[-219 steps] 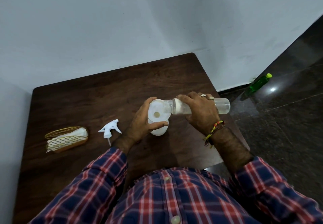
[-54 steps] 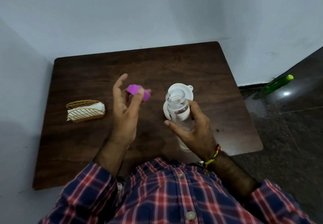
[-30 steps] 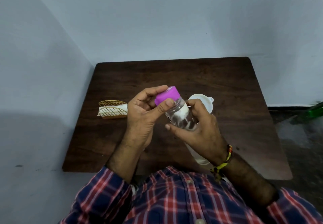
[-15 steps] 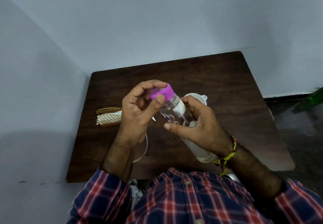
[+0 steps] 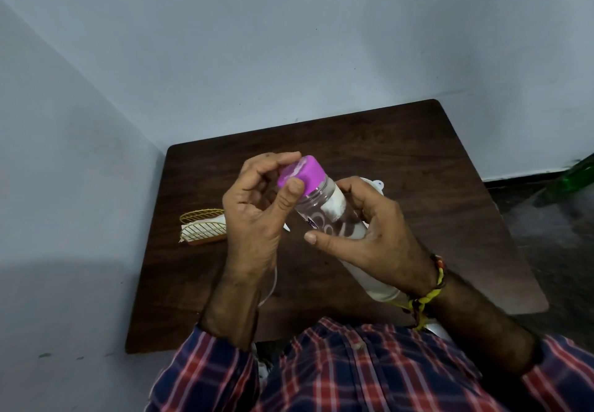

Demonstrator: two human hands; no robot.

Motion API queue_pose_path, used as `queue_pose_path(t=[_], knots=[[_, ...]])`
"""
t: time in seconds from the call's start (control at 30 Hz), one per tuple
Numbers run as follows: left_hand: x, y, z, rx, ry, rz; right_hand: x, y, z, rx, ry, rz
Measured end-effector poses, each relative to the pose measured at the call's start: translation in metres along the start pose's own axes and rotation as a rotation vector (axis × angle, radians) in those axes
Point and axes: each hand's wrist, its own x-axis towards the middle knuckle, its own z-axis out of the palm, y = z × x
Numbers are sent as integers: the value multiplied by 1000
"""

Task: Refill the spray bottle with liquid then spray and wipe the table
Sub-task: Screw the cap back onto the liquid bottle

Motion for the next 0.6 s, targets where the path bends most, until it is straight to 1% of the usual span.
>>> queue_pose_path(t=[0.1, 0.27, 0.37, 0.4, 0.47, 0.53, 0.6], knots=[[1, 1, -5, -9, -7, 9, 2, -1, 0, -10, 8, 12], [-3, 4, -8, -88, 35, -78, 2, -4, 5, -36, 21, 21], [-3, 8, -7, -5, 20, -68, 1, -6, 12, -69, 10, 3], [-2, 8, -9, -12, 30, -86, 1, -6, 14, -64, 4, 4], [-1, 8, -16, -120, 18, -138, 1, -6, 17, -36, -6, 13], [-2, 5, -24, -230, -45, -190, 2, -6, 19, -25, -6, 18], [-3, 4, -29, -229, -25, -201, 3, -6, 23, -45, -5, 20]])
